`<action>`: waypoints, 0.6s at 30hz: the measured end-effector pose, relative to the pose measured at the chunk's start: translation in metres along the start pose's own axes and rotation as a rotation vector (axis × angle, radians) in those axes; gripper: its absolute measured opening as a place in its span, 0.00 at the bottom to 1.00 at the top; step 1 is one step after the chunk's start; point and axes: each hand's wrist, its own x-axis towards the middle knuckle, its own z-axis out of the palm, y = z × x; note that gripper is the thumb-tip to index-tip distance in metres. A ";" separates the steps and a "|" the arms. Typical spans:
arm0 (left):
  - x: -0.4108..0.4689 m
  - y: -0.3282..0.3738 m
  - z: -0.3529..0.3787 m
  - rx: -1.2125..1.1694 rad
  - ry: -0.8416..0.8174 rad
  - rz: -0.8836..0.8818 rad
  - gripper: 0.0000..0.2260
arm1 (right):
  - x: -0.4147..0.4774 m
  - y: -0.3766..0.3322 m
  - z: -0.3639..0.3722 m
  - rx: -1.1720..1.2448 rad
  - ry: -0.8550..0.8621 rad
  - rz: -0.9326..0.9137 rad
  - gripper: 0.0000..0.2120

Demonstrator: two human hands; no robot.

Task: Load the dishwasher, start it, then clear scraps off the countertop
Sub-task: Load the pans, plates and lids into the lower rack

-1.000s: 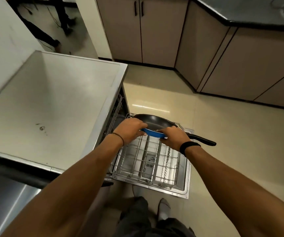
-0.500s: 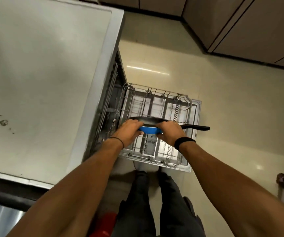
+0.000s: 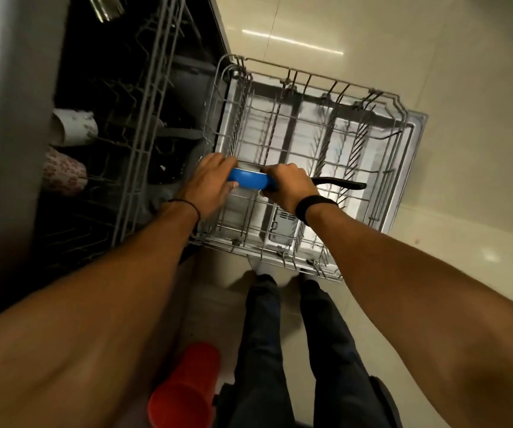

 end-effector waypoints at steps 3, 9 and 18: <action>0.014 -0.019 0.016 0.007 -0.001 -0.003 0.11 | 0.022 0.010 0.021 0.038 0.005 0.003 0.16; 0.046 -0.050 0.036 0.048 -0.023 0.015 0.14 | 0.064 0.023 0.045 0.096 0.040 -0.027 0.16; 0.090 -0.066 0.054 0.017 0.061 0.066 0.24 | 0.102 0.047 0.046 0.167 0.088 -0.043 0.22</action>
